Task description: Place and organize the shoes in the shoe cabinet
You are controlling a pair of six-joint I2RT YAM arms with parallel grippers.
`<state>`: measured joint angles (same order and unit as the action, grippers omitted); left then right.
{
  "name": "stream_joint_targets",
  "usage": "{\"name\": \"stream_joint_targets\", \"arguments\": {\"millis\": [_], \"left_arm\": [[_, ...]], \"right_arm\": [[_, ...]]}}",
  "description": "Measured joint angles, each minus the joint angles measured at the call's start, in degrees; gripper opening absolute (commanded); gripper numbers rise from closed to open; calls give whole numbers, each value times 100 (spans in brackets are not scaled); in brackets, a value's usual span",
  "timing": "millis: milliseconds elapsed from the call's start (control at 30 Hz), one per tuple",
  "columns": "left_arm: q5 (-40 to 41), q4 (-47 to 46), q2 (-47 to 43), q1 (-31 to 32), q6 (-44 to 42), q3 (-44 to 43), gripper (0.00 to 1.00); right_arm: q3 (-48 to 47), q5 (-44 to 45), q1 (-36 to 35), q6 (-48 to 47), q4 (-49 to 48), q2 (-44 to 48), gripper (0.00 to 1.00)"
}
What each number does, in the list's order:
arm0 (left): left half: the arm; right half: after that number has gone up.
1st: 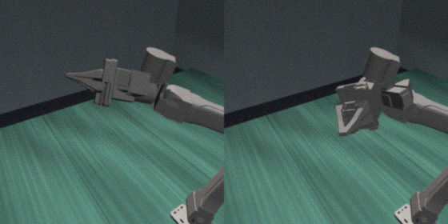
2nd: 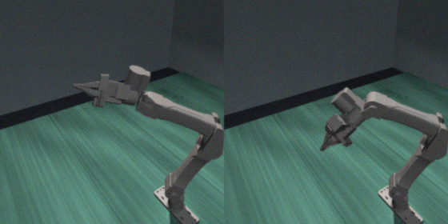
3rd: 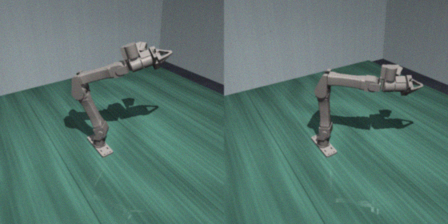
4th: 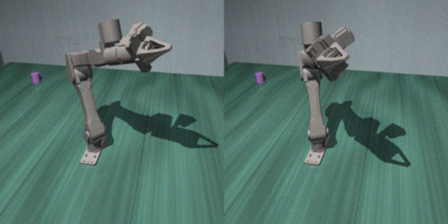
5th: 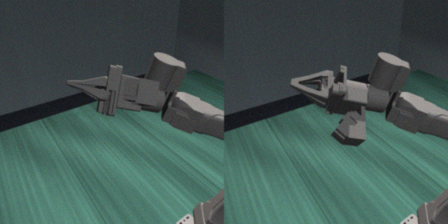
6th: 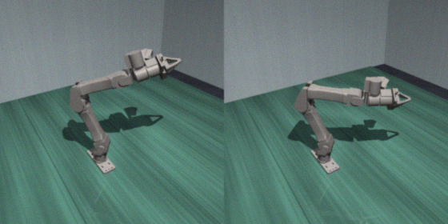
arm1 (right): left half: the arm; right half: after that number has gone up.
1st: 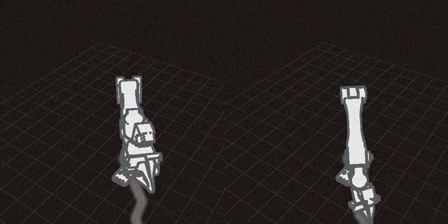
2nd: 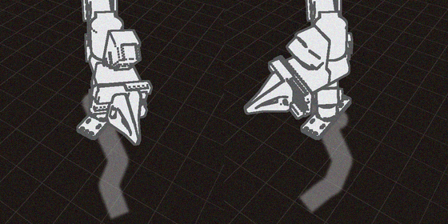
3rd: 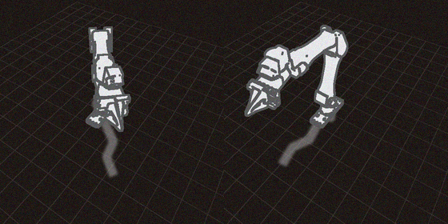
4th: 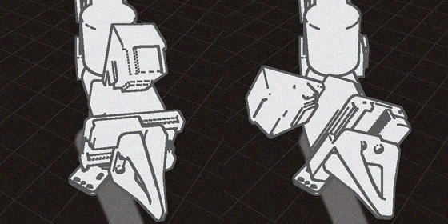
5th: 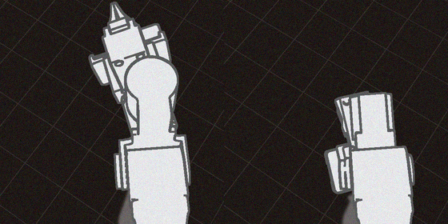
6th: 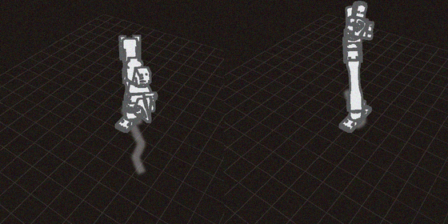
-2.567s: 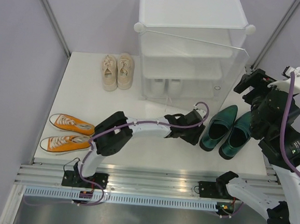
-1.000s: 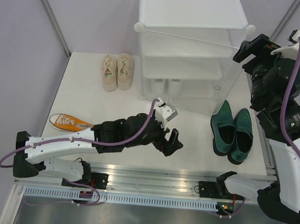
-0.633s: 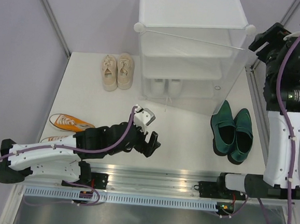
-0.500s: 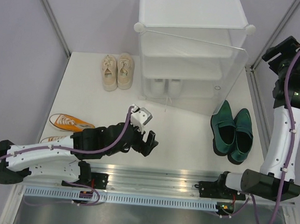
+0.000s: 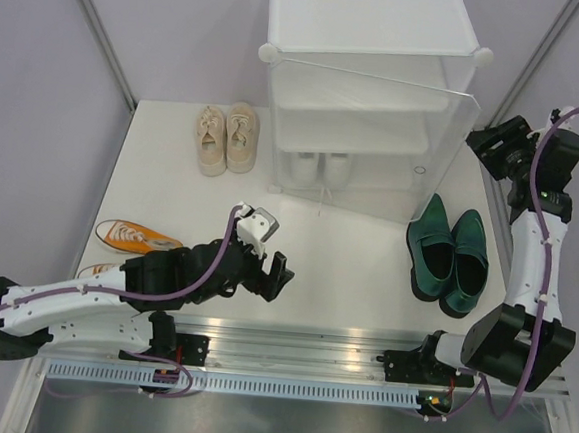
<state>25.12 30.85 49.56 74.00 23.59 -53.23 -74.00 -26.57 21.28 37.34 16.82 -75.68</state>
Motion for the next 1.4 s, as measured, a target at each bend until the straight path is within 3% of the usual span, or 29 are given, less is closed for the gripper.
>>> {"name": "stream_joint_targets", "arguments": {"millis": [233, 733, 900, 1133, 1267, 1400], "left_arm": [[50, 48, -87, 0, 0, 0, 89], [184, 367, -356, 0, 0, -225, 89], [361, 632, -400, 0, 0, -483, 90], [1327, 1241, -699, -2, 61, -839, 93], [1880, 1628, -863, -2, 116, -981, 97], [2260, 1882, -782, -2, 125, -1064, 100]], "right_arm": [[393, -461, -168, 35, -251, 345, 65], [1329, -702, -664, -258, 271, 1659, 66], [1814, -592, -1506, -614, 509, 2500, 66], [2723, -610, -2205, -817, 553, 3654, 66], [3104, -533, -2865, -730, 286, 3648, 66], [3108, -28, -4057, -693, -105, 3174, 65]]}}
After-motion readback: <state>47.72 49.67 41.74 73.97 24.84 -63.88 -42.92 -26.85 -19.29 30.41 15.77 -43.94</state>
